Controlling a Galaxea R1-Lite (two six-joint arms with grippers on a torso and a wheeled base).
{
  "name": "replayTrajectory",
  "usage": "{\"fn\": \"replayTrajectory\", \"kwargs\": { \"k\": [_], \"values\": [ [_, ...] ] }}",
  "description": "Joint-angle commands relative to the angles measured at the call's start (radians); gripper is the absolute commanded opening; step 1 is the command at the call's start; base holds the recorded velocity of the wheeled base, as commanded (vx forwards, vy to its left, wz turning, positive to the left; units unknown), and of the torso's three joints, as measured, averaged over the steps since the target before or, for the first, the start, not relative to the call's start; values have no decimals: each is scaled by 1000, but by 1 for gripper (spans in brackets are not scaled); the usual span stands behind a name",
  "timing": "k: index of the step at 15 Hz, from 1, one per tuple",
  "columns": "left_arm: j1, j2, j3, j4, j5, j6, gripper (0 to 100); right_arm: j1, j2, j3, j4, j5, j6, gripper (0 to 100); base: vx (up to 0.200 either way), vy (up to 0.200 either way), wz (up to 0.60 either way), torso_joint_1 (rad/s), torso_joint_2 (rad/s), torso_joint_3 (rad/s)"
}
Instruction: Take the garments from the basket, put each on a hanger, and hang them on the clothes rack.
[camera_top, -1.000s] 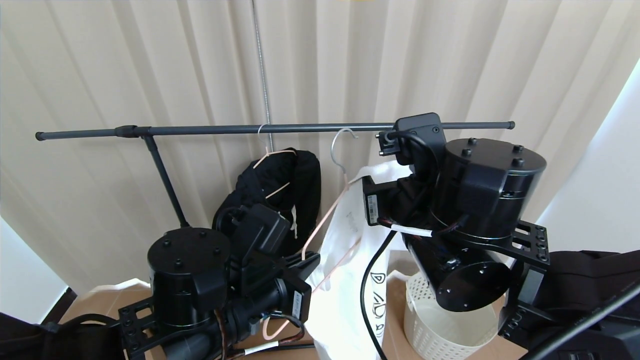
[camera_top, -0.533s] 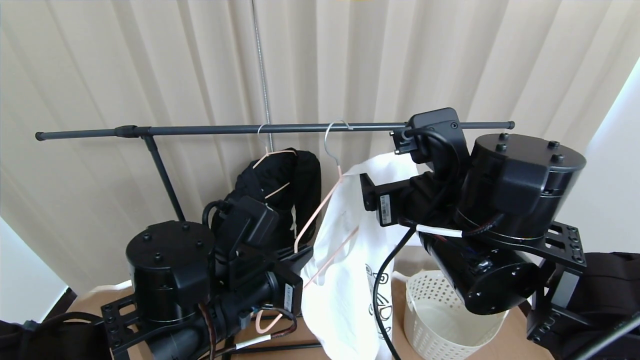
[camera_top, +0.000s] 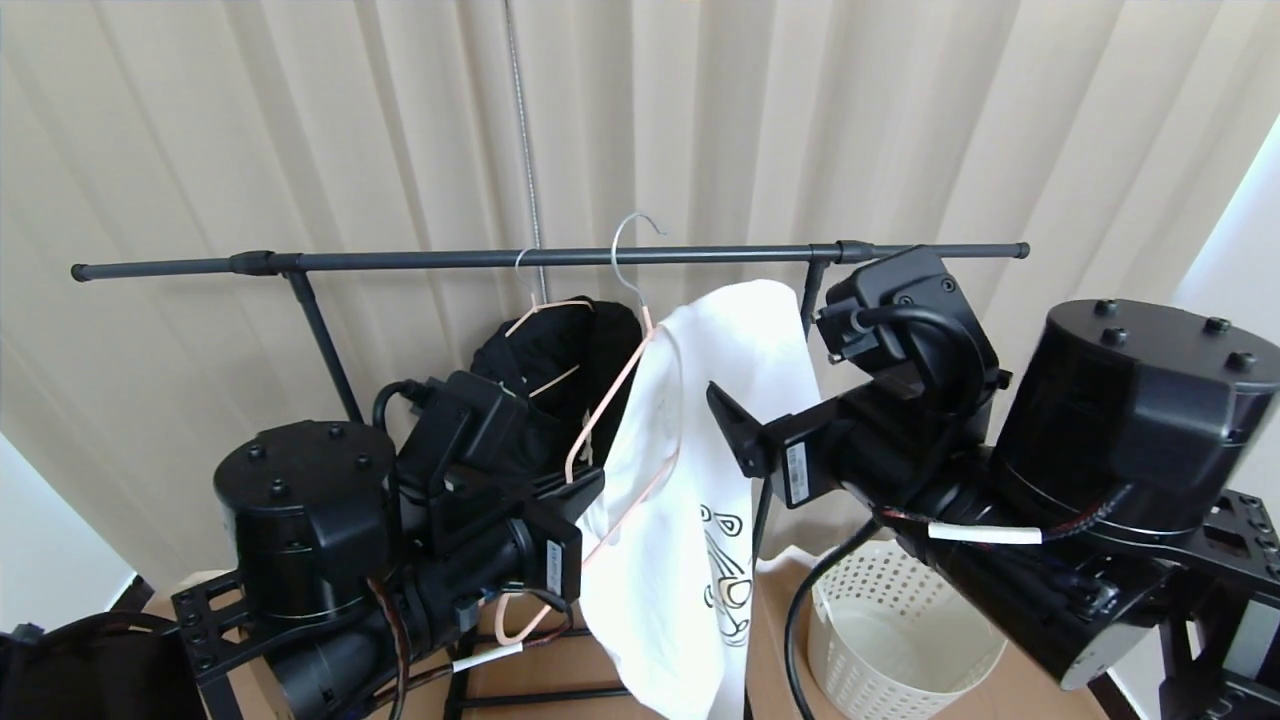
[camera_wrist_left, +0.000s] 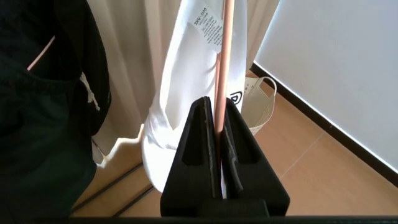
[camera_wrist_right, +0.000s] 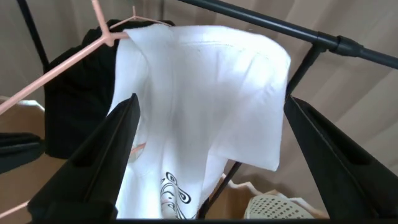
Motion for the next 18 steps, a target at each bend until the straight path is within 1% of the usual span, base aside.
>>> {"fn": "replayTrajectory", "kwargs": {
  "k": [1,3,4,5,6,7,8,9,11,12,13,15,16,17,18],
  "values": [
    [41,1,0,-1,-33,20,0,-9,-55,37,10,67,-7,100,0,0,0,0,0,0],
    [129,-2,28,-1,-207,73,0,-64,-113,61,59,151,-33,100,0,0,0,0,0,0],
    [161,-2,34,-1,-260,103,0,-77,-156,65,91,181,-33,100,0,0,0,0,0,0],
    [166,0,36,-1,-266,106,0,-78,-162,65,99,184,-33,100,0,0,0,0,0,0],
    [202,0,50,-1,-331,121,0,-127,-244,49,249,285,-52,100,0,0,0,0,0,0],
    [212,0,62,-3,-363,124,0,-158,-270,32,322,355,-75,100,0,0,0,0,0,0],
    [233,-7,97,-12,-432,147,0,-251,-288,-37,473,507,-133,100,0,0,0,0,0,0],
    [245,-13,131,-44,-469,176,0,-297,-288,-83,576,584,-170,100,0,0,0,0,0,0],
    [261,-11,197,-115,-504,211,0,-334,-280,-172,738,678,-246,100,0,0,0,0,0,0],
    [267,-11,252,-179,-542,221,0,-367,-251,-271,899,740,-335,100,0,0,0,0,0,0],
    [270,-10,267,-207,-561,222,0,-377,-224,-339,1010,762,-406,100,0,0,0,0,0,0],
    [264,-2,286,-211,-578,237,0,-391,-158,-488,1234,843,-507,100,0,0,0,0,0,0],
    [261,6,287,-211,-582,245,0,-403,-142,-515,1280,863,-539,100,0,0,0,0,0,0],
    [255,21,292,-213,-585,274,0,-451,-81,-586,1407,920,-685,100,0,0,0,0,0,0],
    [236,29,296,-213,-587,285,0,-488,-52,-606,1456,943,-779,100,0,0,0,0,0,0]
  ]
}}
